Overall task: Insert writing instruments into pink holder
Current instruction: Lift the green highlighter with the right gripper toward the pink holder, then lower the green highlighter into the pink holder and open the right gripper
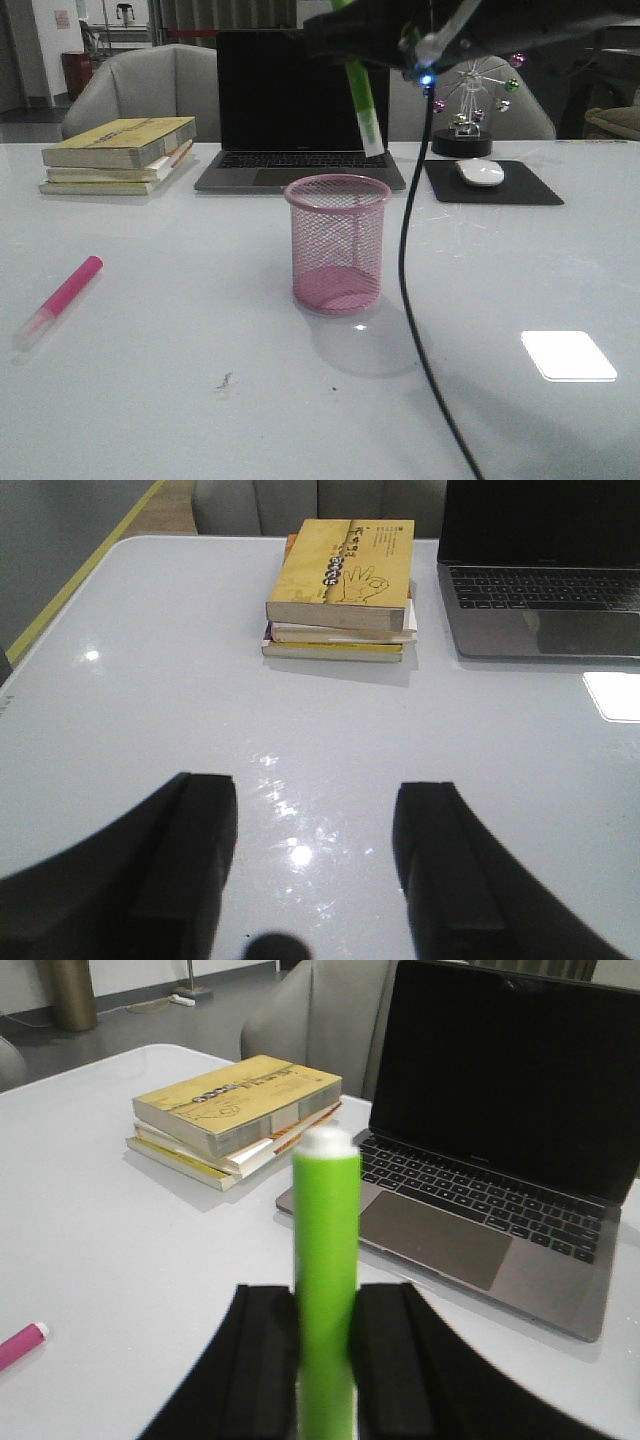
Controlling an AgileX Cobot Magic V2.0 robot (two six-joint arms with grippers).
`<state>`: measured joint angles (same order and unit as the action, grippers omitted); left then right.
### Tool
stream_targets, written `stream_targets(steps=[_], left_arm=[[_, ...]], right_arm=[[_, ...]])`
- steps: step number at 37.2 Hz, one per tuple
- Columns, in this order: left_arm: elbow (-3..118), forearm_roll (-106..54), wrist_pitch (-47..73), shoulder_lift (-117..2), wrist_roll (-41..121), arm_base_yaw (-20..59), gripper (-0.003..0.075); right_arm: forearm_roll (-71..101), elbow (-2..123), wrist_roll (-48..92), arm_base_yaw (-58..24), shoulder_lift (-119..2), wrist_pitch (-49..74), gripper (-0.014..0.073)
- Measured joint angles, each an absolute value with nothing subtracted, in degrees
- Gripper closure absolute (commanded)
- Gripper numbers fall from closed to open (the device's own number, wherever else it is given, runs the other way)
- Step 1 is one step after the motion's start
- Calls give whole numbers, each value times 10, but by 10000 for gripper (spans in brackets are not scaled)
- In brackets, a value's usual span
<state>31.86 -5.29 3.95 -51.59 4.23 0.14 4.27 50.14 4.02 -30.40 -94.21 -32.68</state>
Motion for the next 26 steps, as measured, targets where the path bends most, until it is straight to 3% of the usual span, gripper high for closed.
stream_targets(steps=[12, 14, 20, 26], left_arm=[[319, -53, 40, -516, 42, 1, 295], [319, -53, 40, -516, 42, 1, 295], [319, -53, 41, -516, 42, 1, 295], [319, -53, 41, -516, 42, 1, 295]], right_arm=[[9, 498, 40, -306, -1029, -424, 512], [9, 498, 40, -306, -1033, -428, 453], [8, 498, 40, -307, -1034, -435, 156], [8, 498, 40, -307, -1030, -435, 118]])
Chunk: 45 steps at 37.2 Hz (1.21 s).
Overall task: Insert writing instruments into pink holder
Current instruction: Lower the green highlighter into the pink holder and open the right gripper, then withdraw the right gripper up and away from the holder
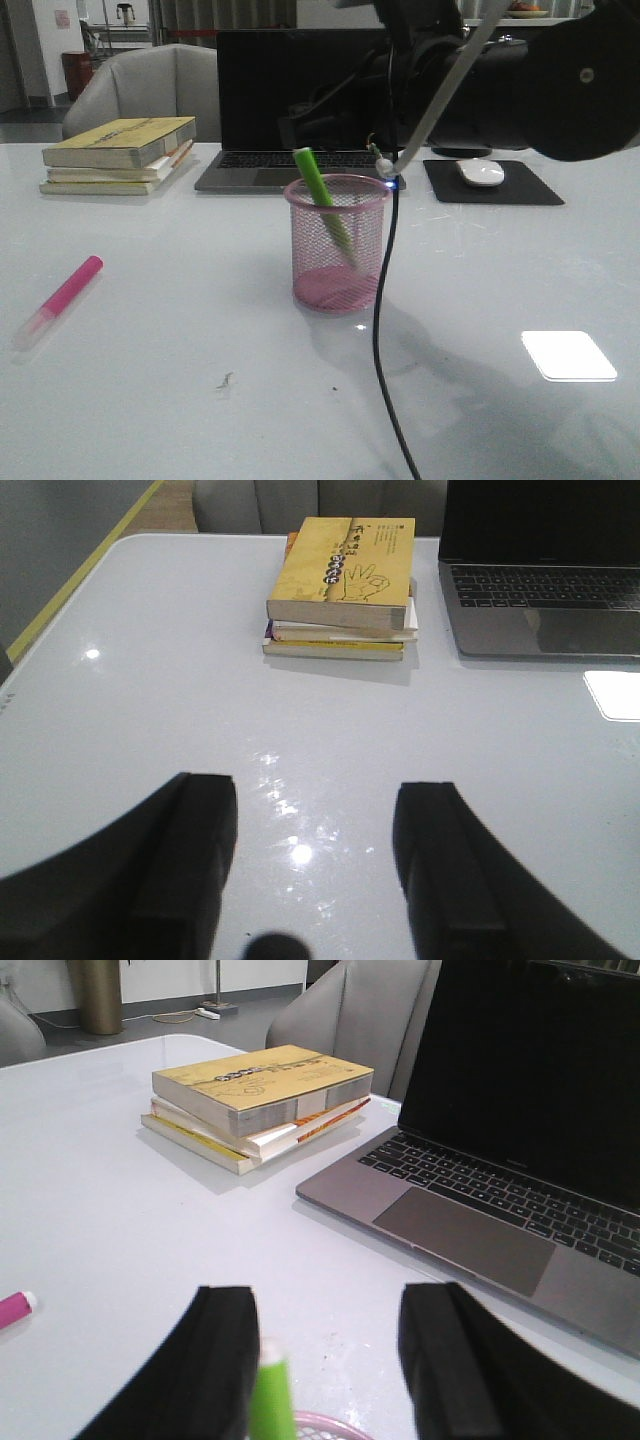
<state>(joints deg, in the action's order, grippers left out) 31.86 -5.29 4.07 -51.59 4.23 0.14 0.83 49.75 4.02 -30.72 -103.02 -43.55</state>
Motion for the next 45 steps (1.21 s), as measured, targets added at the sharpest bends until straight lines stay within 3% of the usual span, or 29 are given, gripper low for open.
stream_targets(steps=[6, 12, 18, 32, 45], left_arm=[[319, -53, 41, -516, 42, 1, 295], [319, -53, 41, -516, 42, 1, 295], [319, -53, 41, -516, 42, 1, 295], [319, -71, 41, -516, 42, 1, 295], [319, -73, 86, -516, 42, 1, 295]], right_arm=[[48, 498, 40, -307, -985, -374, 120], [93, 498, 40, -302, -898, -221, 194], [99, 498, 55, -274, -805, -63, 205], [61, 495, 61, -99, -625, 236, 205], [31, 426, 61, 13, -481, 365, 205]])
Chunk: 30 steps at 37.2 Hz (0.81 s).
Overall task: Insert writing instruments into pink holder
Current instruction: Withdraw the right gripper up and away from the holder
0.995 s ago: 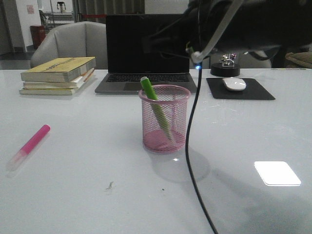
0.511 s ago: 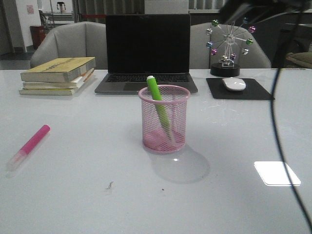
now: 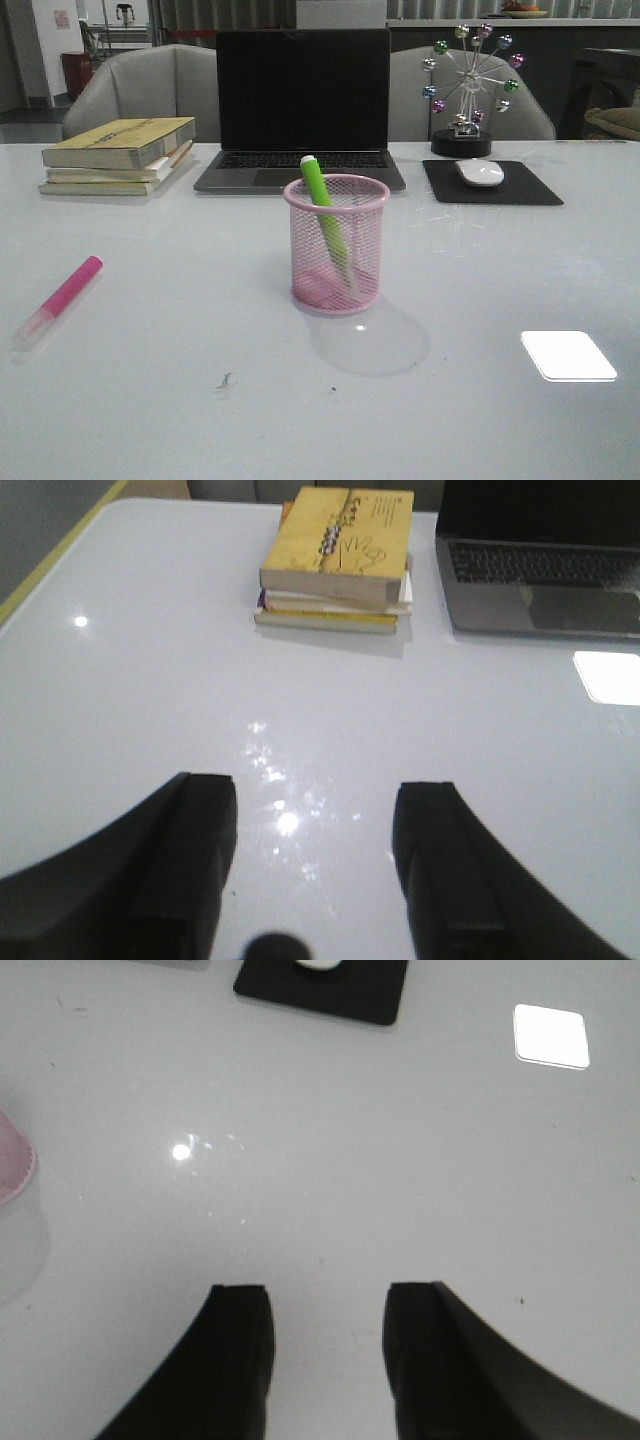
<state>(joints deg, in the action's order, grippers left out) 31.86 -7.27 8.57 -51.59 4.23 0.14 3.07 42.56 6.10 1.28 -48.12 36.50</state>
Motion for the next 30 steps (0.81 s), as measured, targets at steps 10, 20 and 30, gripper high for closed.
stream_targets(steps=[10, 20, 30], left_arm=[[337, -69, 120, -517, 42, 35, 295], [473, -68, 203, -619, 42, 114, 295], [674, -94, 383, -839, 41, 113, 296]], right_arm=[[30, 339, 61, 22, -404, 390, 205], [30, 335, 61, 22, -396, 395, 205], [30, 335, 61, 22, -396, 395, 205]])
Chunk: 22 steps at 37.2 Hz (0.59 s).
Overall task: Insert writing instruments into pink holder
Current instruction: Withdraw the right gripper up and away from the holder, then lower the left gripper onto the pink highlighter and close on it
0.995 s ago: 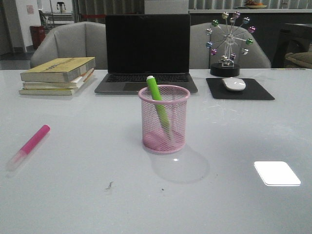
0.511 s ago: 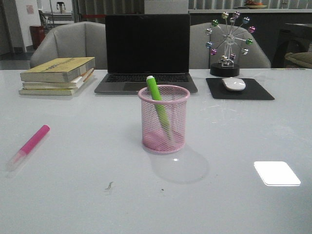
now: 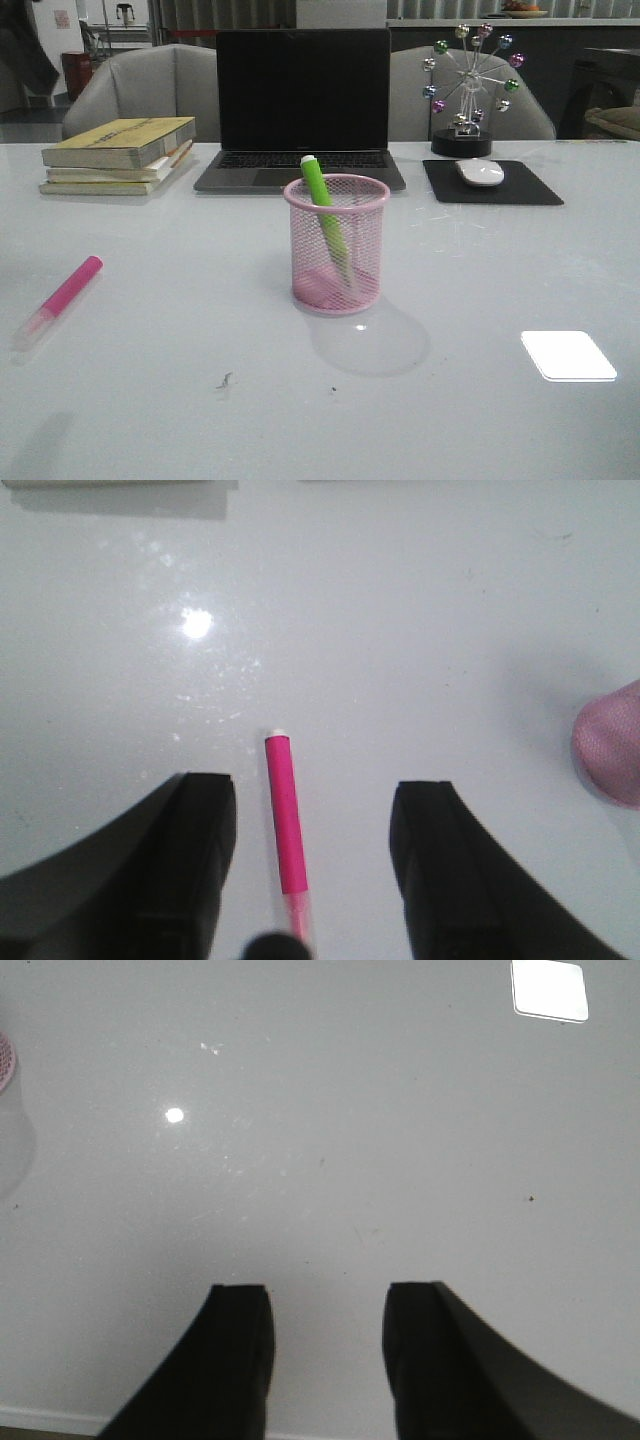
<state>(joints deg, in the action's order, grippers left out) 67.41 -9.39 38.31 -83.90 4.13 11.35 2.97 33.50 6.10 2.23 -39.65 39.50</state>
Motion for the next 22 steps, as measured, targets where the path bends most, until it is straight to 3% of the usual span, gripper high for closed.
stream_targets(steps=[9, 22], left_arm=[[765, -94, 452, -1001, 39, 113, 296], [771, -85, 450, -1099, 38, 114, 296]], right_arm=[[30, 335, 61, 22, -396, 396, 205], [30, 335, 61, 22, -396, 403, 205]])
